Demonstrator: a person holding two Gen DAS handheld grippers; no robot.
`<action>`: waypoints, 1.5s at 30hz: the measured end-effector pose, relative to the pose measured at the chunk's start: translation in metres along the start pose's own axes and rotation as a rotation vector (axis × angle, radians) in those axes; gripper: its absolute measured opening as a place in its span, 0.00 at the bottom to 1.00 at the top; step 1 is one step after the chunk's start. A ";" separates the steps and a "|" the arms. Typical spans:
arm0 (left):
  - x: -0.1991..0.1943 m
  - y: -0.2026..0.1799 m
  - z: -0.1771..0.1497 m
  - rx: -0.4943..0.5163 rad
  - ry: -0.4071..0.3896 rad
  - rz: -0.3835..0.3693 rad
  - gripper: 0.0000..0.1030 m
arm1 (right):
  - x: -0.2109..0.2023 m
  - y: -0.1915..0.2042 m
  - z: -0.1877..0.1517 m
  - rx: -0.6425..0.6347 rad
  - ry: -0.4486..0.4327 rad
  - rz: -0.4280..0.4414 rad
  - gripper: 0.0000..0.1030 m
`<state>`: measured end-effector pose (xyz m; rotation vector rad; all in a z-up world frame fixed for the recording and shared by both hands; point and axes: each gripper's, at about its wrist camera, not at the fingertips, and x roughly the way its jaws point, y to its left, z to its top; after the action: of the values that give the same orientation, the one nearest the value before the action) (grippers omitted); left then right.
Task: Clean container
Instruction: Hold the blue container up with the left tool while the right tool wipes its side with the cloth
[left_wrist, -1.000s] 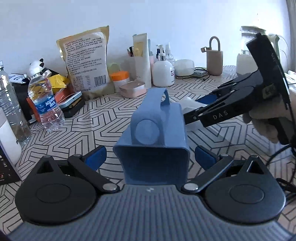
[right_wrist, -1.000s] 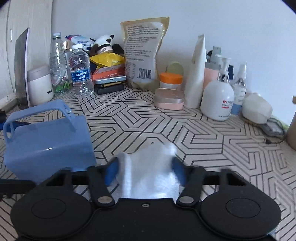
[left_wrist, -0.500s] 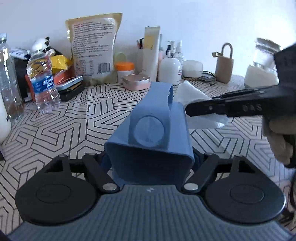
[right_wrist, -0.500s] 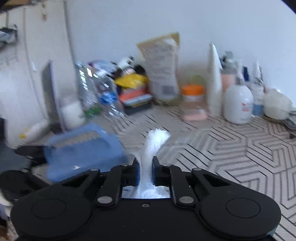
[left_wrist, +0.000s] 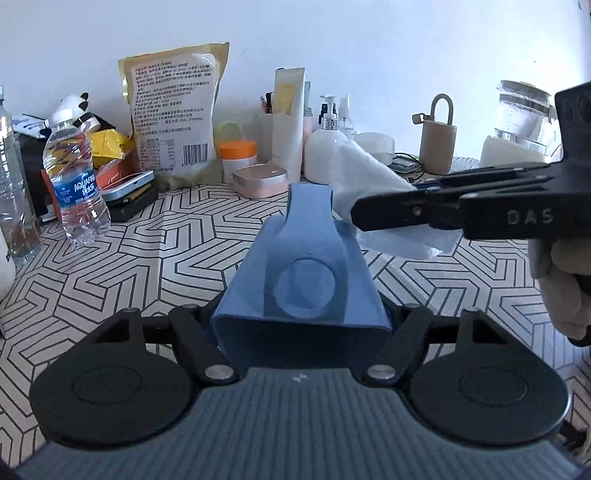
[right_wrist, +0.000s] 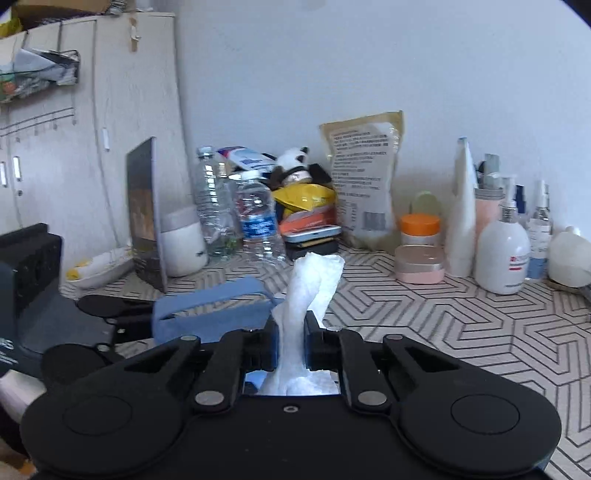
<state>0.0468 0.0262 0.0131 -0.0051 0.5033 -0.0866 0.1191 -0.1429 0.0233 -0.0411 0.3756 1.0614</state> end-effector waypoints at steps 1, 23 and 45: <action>0.000 -0.001 0.000 0.003 0.000 0.002 0.71 | -0.001 0.000 0.001 0.003 -0.003 0.021 0.15; 0.002 -0.003 -0.002 0.002 0.033 -0.024 0.71 | 0.015 0.011 0.002 0.072 0.040 0.184 0.17; 0.004 -0.003 -0.001 -0.006 0.053 -0.005 0.72 | 0.028 0.003 0.002 0.082 0.007 0.125 0.14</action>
<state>0.0496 0.0233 0.0100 -0.0097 0.5562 -0.0904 0.1289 -0.1168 0.0167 0.0521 0.4318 1.1686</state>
